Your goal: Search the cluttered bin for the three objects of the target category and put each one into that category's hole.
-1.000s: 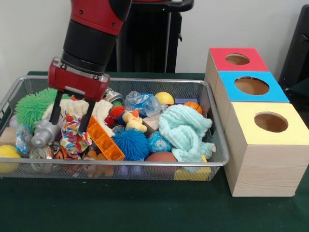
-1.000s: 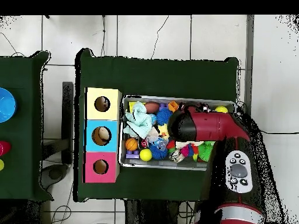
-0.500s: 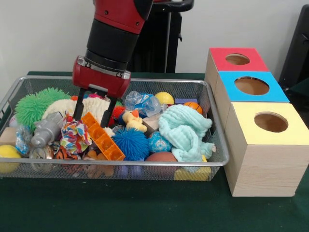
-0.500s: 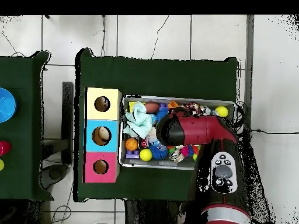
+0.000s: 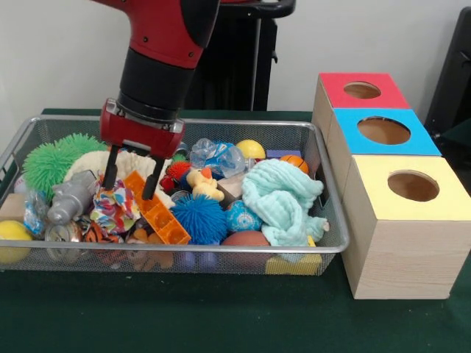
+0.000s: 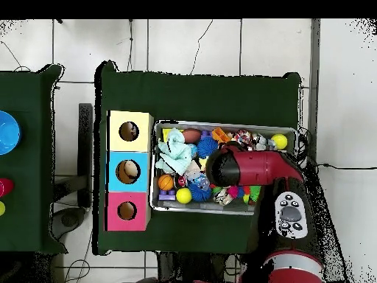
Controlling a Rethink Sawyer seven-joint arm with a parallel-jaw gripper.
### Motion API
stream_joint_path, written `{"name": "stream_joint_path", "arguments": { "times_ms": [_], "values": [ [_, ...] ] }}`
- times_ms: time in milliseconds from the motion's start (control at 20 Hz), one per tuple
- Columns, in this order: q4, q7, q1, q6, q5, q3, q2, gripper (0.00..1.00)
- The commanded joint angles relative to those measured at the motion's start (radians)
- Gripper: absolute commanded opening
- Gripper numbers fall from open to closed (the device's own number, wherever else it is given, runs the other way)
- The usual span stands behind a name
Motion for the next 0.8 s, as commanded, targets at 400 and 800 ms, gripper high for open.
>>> {"name": "stream_joint_path", "arguments": {
  "times_ms": [400,800],
  "values": [
    [0.013,0.094,-0.025,-0.014,0.017,0.07,0.078,1.0],
    [-0.013,0.106,-0.024,-0.049,0.011,0.063,0.101,1.0]
  ]
}}
